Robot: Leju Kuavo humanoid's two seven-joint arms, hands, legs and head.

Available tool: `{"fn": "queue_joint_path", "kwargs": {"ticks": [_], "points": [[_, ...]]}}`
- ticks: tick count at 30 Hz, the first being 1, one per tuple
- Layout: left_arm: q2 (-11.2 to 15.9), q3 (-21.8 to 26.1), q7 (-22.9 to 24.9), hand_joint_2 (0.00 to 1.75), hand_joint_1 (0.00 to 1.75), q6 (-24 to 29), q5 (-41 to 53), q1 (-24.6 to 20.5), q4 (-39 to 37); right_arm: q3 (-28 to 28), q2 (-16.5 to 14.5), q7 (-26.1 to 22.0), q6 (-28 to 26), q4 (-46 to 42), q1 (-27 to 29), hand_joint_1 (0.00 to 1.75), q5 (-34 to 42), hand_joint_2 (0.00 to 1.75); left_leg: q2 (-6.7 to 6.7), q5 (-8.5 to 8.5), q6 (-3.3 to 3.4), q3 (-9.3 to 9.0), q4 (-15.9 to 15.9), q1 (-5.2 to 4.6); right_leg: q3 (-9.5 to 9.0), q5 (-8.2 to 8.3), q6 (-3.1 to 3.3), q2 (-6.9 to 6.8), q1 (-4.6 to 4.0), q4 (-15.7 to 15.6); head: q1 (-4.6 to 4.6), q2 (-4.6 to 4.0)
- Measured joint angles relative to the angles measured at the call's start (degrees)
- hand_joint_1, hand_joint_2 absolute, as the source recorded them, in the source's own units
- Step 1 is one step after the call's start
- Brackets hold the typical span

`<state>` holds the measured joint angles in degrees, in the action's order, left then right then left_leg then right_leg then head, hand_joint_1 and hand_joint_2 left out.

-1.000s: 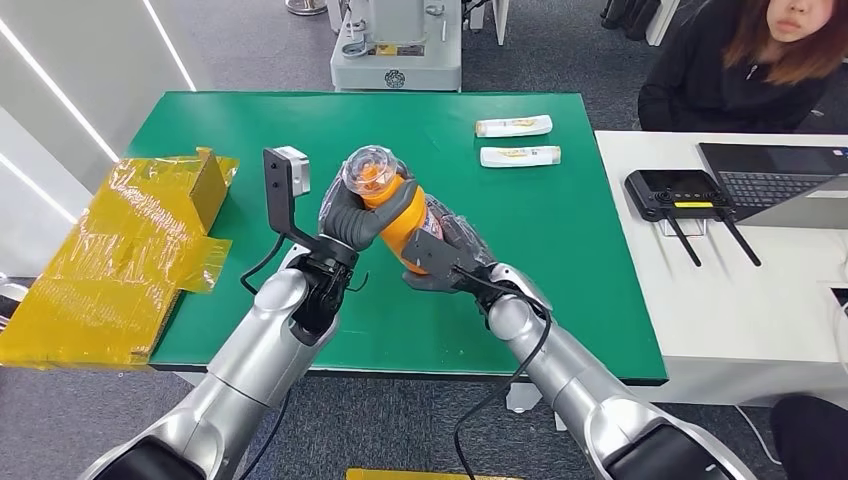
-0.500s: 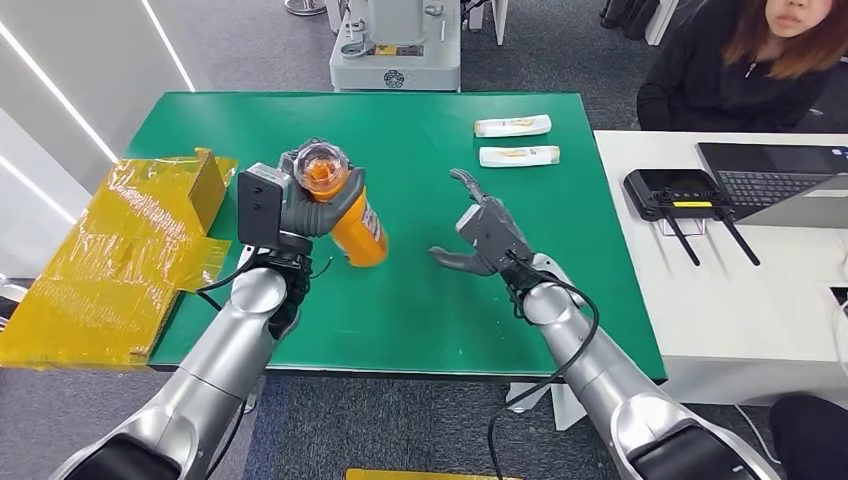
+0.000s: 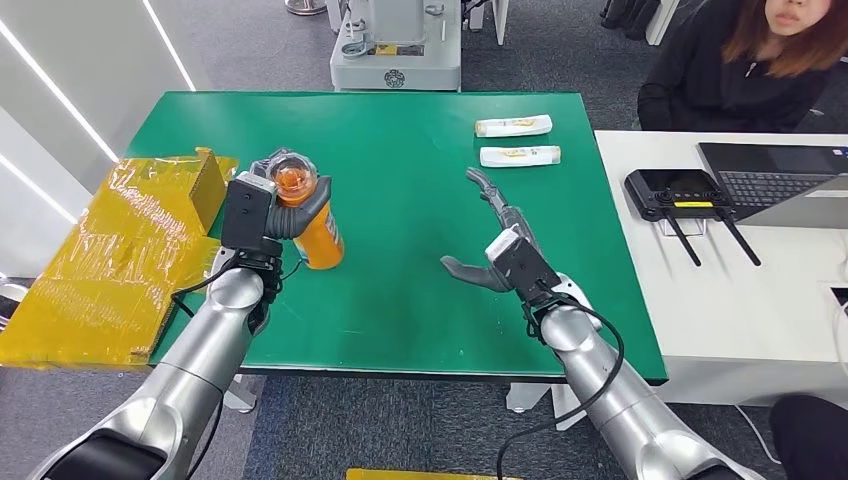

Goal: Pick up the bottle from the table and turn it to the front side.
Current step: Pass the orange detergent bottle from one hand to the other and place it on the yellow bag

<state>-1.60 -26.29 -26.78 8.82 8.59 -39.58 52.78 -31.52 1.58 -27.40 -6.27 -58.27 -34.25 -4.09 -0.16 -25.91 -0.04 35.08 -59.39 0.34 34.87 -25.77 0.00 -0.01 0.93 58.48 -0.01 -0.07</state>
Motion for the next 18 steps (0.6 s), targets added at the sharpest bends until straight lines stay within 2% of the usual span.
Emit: {"fn": "queue_joint_path", "kwargs": {"ticks": [5, 10, 13, 18], "points": [[0.7, -0.02, -0.03, 1.75, 1.75, 4.97, 9.48, -1.09, -1.86, -1.25, 2.2, 0.21, -1.33, -6.04, 3.01, 0.0, -0.09, 1.75, -0.03, 0.0, 0.0, 0.0, 0.0, 0.0, 0.01, 0.0, 0.0, 0.02, 0.0, 0.01, 0.0, 0.0], [2.69, -2.91, 3.1, 1.75, 1.75, 16.69, 29.81, -3.76, -4.14, -2.39, 3.65, 0.39, -3.21, -10.87, 5.58, 0.0, -2.02, 1.75, -0.03, 0.0, 0.0, 0.0, 0.0, 0.02, 0.02, 0.0, 0.0, 0.03, -0.01, 0.02, 0.0, 0.0], [4.13, -5.11, 5.61, 1.75, 1.75, 21.94, 40.54, -5.49, -5.77, -2.89, 4.35, 0.65, -3.79, -13.28, 7.21, 0.0, -2.78, 1.75, -0.02, 0.0, 0.0, 0.0, 0.0, 0.03, 0.01, 0.0, 0.0, 0.01, -0.01, 0.02, 0.0, 0.0], [5.56, -7.73, 7.25, 1.75, 1.75, 24.72, 47.36, -7.05, -8.19, -3.28, 5.32, 0.79, -4.02, -15.56, 8.77, 0.0, -3.07, 1.75, -0.03, 0.0, 0.0, 0.0, 0.0, 0.03, 0.01, 0.0, 0.0, 0.03, -0.01, 0.01, 0.01, 0.0]]}}
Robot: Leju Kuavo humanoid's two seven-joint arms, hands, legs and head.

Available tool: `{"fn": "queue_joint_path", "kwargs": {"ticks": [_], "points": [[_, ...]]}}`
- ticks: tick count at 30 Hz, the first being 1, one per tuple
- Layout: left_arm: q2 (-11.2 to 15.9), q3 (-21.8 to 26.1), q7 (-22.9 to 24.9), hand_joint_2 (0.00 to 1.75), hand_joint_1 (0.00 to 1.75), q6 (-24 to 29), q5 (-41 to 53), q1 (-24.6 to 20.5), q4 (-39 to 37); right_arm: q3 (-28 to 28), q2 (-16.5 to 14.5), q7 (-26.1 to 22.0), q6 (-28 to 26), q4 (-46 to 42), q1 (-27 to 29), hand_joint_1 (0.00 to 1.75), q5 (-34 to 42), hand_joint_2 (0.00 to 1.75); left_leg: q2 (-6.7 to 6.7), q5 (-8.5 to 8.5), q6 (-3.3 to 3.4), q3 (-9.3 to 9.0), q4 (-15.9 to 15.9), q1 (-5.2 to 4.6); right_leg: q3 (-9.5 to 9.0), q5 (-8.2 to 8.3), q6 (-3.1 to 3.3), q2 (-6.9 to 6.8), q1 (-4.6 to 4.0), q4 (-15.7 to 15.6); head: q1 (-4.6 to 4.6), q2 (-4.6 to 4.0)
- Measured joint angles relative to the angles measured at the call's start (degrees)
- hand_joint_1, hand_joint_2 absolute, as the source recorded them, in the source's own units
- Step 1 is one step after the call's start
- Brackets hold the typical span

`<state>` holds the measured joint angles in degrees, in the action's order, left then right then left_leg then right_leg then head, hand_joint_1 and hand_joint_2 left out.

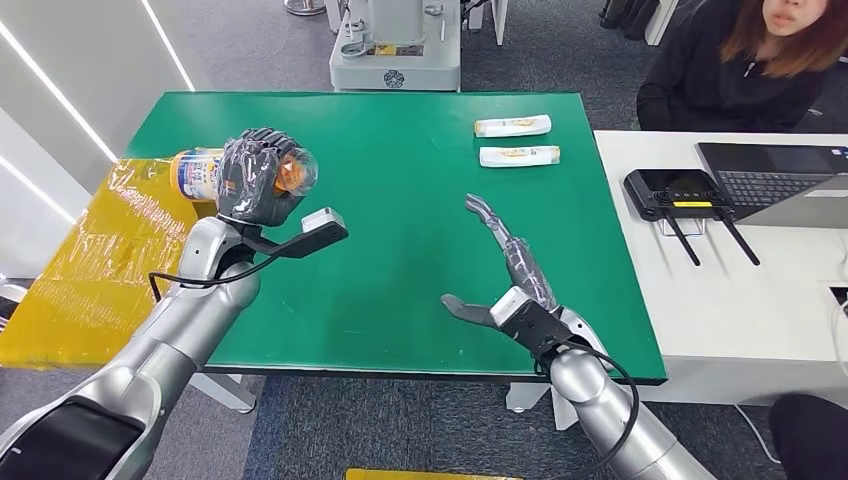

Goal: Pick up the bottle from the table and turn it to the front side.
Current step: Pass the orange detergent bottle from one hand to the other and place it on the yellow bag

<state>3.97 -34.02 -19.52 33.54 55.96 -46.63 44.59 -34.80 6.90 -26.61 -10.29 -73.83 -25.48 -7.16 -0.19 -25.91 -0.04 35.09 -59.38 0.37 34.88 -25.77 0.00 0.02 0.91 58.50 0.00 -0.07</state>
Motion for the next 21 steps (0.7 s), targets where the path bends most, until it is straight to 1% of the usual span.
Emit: {"fn": "queue_joint_path", "kwargs": {"ticks": [3, 7, 13, 18, 21], "points": [[0.39, -1.63, 1.05, 1.75, 1.75, 0.97, 5.25, -0.84, -2.3, -0.06, 0.77, -0.36, -0.75, -0.83, 0.96, 0.0, 0.25, 1.75, 0.03, 0.0, 0.0, 0.0, -0.01, 0.0, 0.0, 0.0, 0.0, -0.04, 0.0, -0.01, -0.01, 0.0], [0.81, -4.27, 1.52, 1.75, 1.75, 2.75, 11.27, -2.95, -7.34, -0.01, 2.45, -1.37, -1.67, -1.83, 3.6, 0.0, 1.06, 1.75, 0.04, 0.0, 0.0, 0.02, -0.01, -0.01, -0.02, 0.0, 0.0, -0.06, 0.01, -0.01, 0.01, 0.0], [1.57, -6.53, -0.2, 1.75, 1.75, 2.21, 12.9, -4.3, -14.04, 0.34, 4.02, -2.28, -1.89, -2.89, 7.1, 0.0, 1.77, 1.75, -0.01, -0.01, 0.0, 0.01, 0.0, 0.0, 0.02, 0.0, 0.0, 0.02, 0.0, 0.0, -0.01, 0.0], [2.13, -6.93, -0.65, 1.75, 1.75, 1.97, 12.9, -4.59, -16.56, 0.45, 4.56, -2.34, -1.85, -3.39, 8.02, 0.0, 2.02, 1.75, 0.0, 0.0, -0.01, 0.01, 0.0, 0.05, 0.04, 0.0, 0.0, 0.02, -0.03, 0.02, -0.02, 0.0], [2.37, -7.34, -0.69, 1.75, 1.75, 0.33, 13.53, -4.94, -17.94, 0.57, 4.74, -2.23, -1.44, -3.59, 8.31, 0.0, 2.95, 1.75, 0.0, 0.0, -0.01, 0.02, 0.01, 0.05, 0.03, 0.0, 0.0, 0.01, -0.04, 0.03, -0.01, 0.0]]}}
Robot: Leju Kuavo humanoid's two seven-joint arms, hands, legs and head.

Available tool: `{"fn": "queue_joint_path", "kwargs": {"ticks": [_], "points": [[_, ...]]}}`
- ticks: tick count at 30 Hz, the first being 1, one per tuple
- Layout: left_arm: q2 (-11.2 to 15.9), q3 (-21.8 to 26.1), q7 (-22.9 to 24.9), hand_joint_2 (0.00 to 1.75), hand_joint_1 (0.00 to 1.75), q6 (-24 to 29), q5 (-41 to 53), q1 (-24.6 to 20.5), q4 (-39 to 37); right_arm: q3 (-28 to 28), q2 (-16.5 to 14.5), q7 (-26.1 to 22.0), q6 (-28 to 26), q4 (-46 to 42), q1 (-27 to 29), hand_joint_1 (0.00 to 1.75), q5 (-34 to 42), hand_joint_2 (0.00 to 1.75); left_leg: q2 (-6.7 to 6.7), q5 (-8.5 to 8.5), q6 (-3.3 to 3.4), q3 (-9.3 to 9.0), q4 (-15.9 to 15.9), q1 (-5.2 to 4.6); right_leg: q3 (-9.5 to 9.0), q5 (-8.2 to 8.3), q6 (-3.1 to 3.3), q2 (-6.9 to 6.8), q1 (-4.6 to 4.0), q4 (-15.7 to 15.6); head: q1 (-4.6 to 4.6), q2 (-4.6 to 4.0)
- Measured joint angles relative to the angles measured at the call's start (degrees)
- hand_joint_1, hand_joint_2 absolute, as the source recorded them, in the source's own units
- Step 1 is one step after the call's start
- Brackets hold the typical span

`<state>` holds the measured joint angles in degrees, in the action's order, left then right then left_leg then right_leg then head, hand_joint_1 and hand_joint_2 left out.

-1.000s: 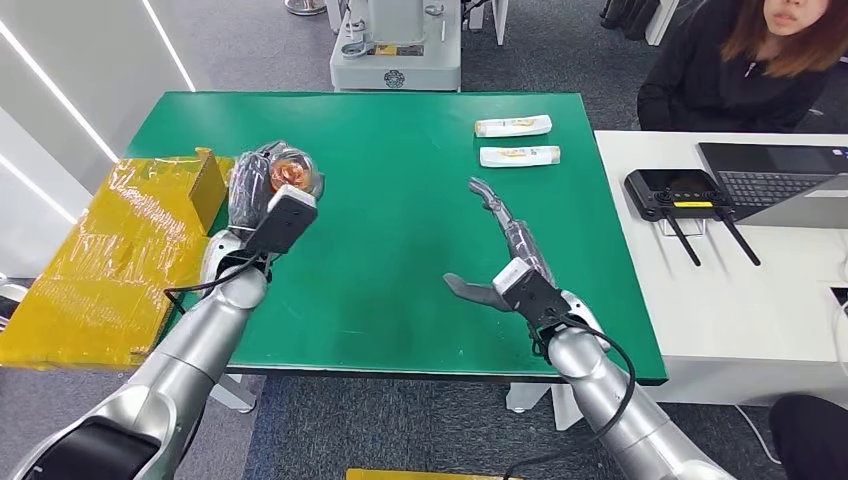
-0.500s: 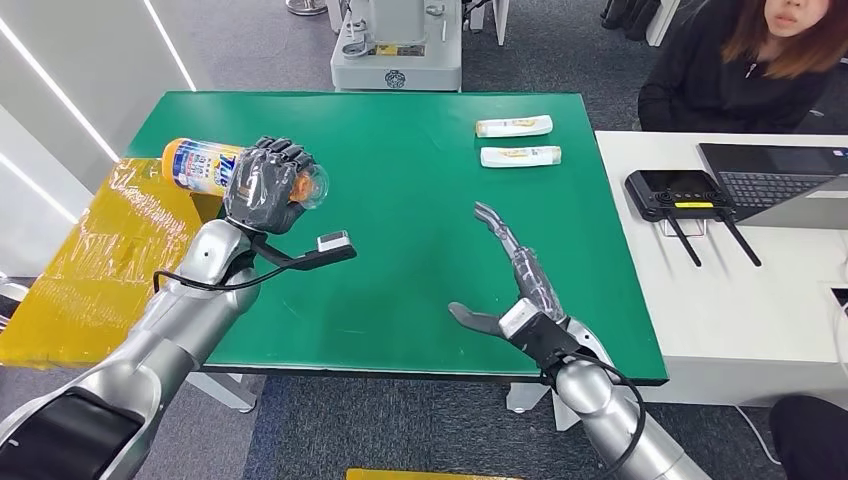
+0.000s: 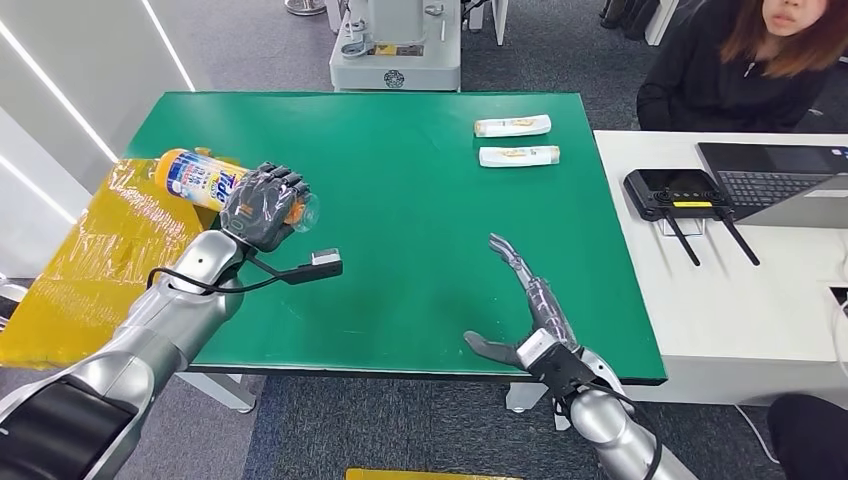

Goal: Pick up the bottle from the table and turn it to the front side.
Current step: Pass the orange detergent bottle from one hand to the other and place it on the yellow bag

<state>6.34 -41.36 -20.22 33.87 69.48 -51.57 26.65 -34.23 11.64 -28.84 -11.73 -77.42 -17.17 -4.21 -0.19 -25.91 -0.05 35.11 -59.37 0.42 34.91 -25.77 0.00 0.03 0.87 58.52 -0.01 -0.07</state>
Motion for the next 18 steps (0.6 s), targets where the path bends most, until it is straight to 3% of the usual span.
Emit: {"fn": "queue_joint_path", "kwargs": {"ticks": [18], "points": [[4.4, -5.64, 8.46, 1.75, 1.75, -14.56, 8.93, 1.89, -8.56, -0.08, 0.66, -3.64, 3.58, 5.21, 1.89, 0.0, 4.32, 1.75, -0.03, -0.01, -0.02, 0.04, 0.03, 0.01, 0.01, -0.01, 0.01, 0.03, -0.01, 0.0, 0.0, 0.0]]}}
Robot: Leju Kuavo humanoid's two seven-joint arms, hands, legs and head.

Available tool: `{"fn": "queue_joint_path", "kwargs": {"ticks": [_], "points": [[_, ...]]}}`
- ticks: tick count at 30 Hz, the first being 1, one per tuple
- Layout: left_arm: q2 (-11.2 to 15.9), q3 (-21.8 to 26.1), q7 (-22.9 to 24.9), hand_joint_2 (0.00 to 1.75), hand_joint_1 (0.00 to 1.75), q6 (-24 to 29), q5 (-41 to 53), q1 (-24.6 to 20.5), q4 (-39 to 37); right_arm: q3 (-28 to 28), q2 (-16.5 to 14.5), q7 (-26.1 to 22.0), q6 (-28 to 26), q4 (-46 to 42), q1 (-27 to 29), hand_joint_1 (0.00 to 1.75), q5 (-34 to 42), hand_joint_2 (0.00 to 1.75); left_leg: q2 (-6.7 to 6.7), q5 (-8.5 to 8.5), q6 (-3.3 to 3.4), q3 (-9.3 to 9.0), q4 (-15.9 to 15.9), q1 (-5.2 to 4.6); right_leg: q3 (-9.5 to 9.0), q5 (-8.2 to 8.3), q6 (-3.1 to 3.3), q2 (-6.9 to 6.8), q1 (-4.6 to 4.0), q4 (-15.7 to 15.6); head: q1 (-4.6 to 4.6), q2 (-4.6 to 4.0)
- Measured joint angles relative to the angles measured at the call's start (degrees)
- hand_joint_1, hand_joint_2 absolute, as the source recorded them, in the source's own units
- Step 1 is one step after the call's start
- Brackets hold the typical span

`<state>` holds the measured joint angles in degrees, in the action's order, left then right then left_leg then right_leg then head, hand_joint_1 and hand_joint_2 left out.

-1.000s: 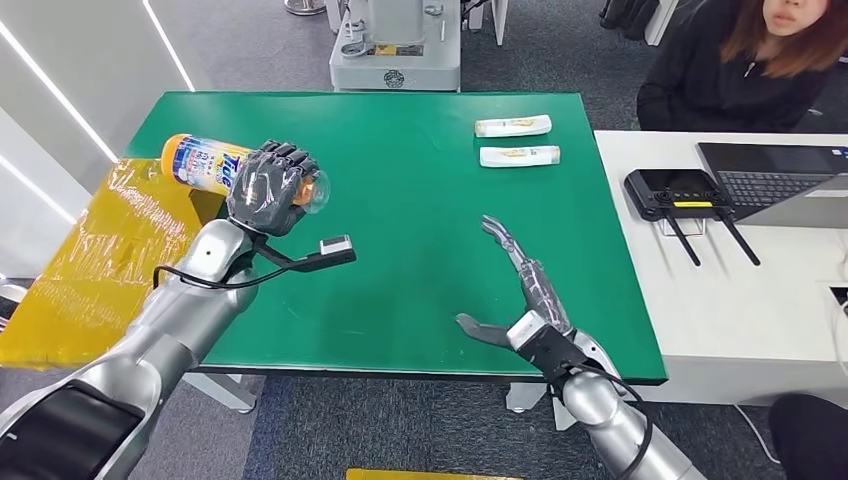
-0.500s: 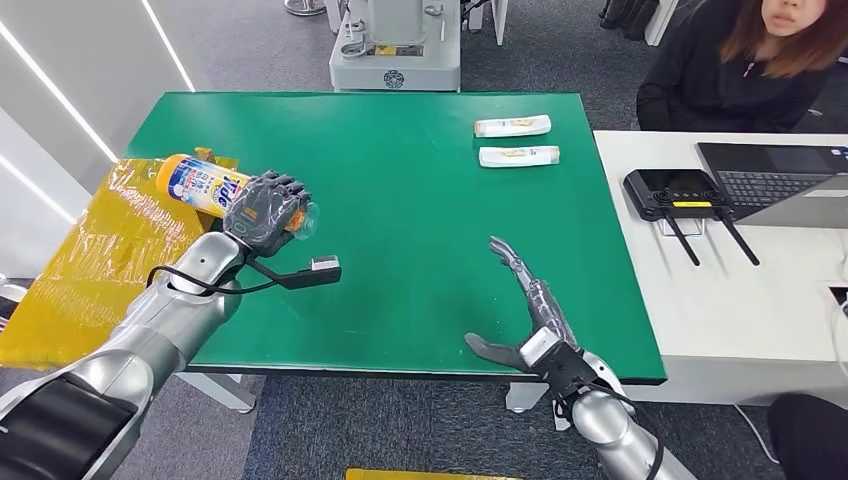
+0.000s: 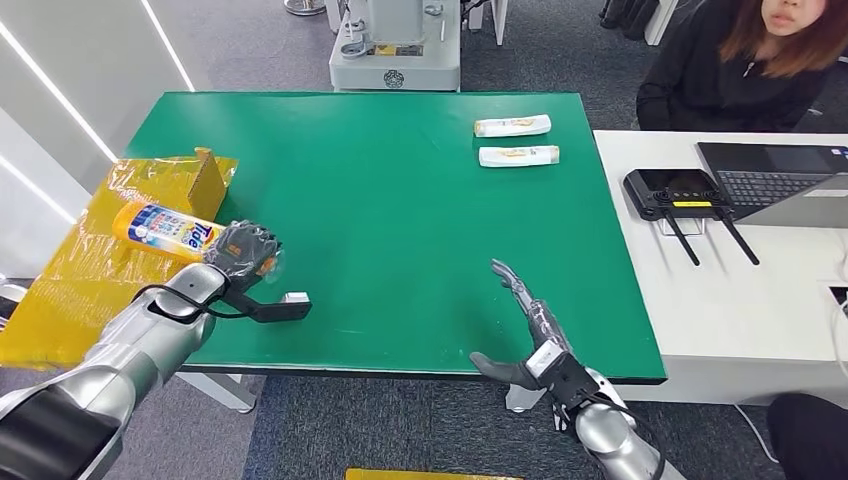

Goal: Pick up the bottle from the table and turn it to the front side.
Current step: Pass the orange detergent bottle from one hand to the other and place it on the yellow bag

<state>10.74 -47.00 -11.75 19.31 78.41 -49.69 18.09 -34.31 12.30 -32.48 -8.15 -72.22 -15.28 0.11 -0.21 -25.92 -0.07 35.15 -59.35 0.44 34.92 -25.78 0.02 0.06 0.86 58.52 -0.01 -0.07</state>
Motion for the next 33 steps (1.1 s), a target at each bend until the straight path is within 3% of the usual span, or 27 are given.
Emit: {"fn": "queue_joint_path", "kwargs": {"ticks": [5, 17, 19, 26, 33], "points": [[0.9, -0.8, 2.67, 1.75, 1.75, -3.8, 0.56, 1.23, -1.12, -0.29, -1.16, 1.15, 0.28, 1.38, -0.55, 0.0, -0.48, 1.75, 0.03, 0.01, -0.01, 0.01, 0.0, 0.03, 0.0, 0.0, 0.0, -0.03, -0.03, 0.0, 0.01, 0.0], [1.52, -1.44, 5.99, 1.75, 1.75, -5.54, 0.24, 1.65, -2.18, -0.8, -3.25, 2.21, 1.62, 2.86, -0.58, 0.0, -3.29, 1.75, 0.04, 0.01, -0.01, 0.01, 0.0, 0.04, 0.0, -0.01, 0.02, -0.07, -0.04, 0.0, 0.01, 0.0], [1.67, -1.4, 6.5, 1.75, 1.75, -3.89, -0.71, 1.75, -2.31, -0.87, -3.76, 2.42, 2.17, 3.09, -0.58, 0.0, -4.21, 1.75, 0.04, 0.01, -0.02, 0.01, 0.0, 0.06, 0.0, -0.01, 0.02, -0.06, -0.06, 0.01, 0.01, 0.0], [2.34, 1.36, 4.8, 1.75, 1.75, 10.09, -7.6, 2.17, -2.37, -1.09, -5.01, 3.64, 3.97, 3.45, -0.58, 0.0, -5.6, 1.75, 0.05, 0.01, -0.03, 0.01, -0.01, 0.11, 0.01, -0.03, 0.05, -0.07, -0.11, 0.02, 0.01, 0.0], [0.81, 7.73, 2.93, 1.75, 1.75, 11.18, -12.9, 1.48, -2.37, -1.25, -5.33, 4.94, 5.37, 2.5, -0.53, 0.0, -5.91, 1.75, 0.05, 0.02, -0.02, 0.01, -0.03, 0.11, 0.02, -0.02, 0.06, -0.08, -0.11, 0.0, 0.01, 0.0]]}}
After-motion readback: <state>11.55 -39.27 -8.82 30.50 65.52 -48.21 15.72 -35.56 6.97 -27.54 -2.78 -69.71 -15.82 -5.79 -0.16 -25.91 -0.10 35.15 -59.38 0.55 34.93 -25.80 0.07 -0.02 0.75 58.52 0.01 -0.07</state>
